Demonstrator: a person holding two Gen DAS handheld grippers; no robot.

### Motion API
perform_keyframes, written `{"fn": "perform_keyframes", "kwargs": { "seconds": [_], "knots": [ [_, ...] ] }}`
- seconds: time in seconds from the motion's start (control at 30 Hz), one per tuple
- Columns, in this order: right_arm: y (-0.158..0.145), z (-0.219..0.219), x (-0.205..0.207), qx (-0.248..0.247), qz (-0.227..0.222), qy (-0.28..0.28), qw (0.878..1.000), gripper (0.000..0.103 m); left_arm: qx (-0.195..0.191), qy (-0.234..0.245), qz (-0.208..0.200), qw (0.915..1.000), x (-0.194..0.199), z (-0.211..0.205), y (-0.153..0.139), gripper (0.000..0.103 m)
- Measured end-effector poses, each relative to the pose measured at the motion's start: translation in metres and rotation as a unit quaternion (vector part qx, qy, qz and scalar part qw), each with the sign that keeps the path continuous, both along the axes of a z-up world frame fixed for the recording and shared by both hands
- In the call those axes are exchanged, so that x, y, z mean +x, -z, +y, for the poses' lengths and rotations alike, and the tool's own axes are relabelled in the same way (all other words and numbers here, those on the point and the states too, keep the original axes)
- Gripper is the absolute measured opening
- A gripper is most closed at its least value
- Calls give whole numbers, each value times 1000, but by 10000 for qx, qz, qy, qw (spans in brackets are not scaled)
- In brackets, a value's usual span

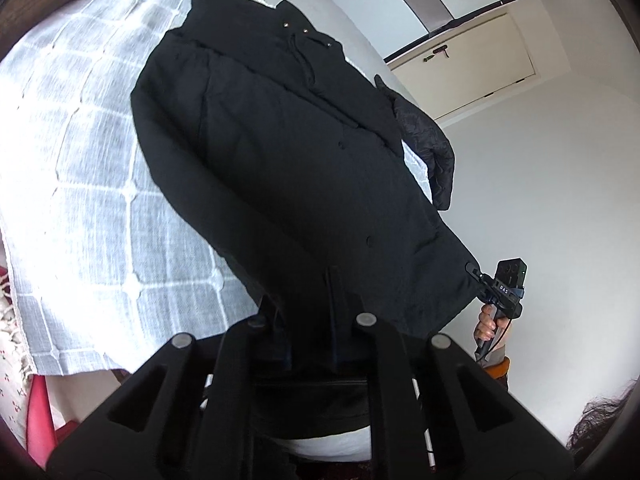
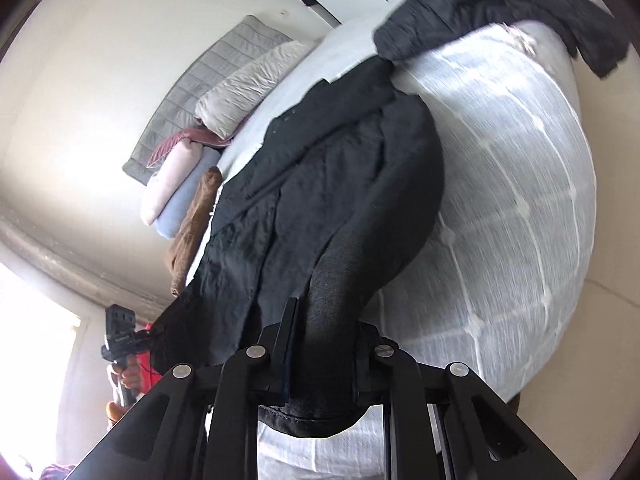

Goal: Fold large clothes
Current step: 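Lift the hem with both grippers and fold it toward the collar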

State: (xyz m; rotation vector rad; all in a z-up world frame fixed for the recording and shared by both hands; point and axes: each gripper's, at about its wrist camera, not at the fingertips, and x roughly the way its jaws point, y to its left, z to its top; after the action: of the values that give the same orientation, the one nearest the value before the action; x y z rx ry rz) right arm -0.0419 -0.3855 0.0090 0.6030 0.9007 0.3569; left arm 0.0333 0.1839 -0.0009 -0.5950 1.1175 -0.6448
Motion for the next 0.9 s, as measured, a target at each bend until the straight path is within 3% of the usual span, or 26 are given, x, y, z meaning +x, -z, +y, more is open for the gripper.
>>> {"fn": "perform_keyframes", "kwargs": {
  "seconds": [0.27,0.57,0.7,0.9],
  "knots": [
    [-23,20,34,-283,-246,-41,9993,16,145,-171,-254,9994,49,-20,-22,13],
    [-41,27,72,-292,-339,98,9990,16,283,-440,-135,9985,88,-32,-25,13],
    [-48,27,89,-176,-419,254,9986,15,118,-691,-155,9974,100,-32,-31,13],
    [-63,6,114,88,-528,793,9954,15,-563,-1372,-164,9888,128,3,-47,13]
  ]
}}
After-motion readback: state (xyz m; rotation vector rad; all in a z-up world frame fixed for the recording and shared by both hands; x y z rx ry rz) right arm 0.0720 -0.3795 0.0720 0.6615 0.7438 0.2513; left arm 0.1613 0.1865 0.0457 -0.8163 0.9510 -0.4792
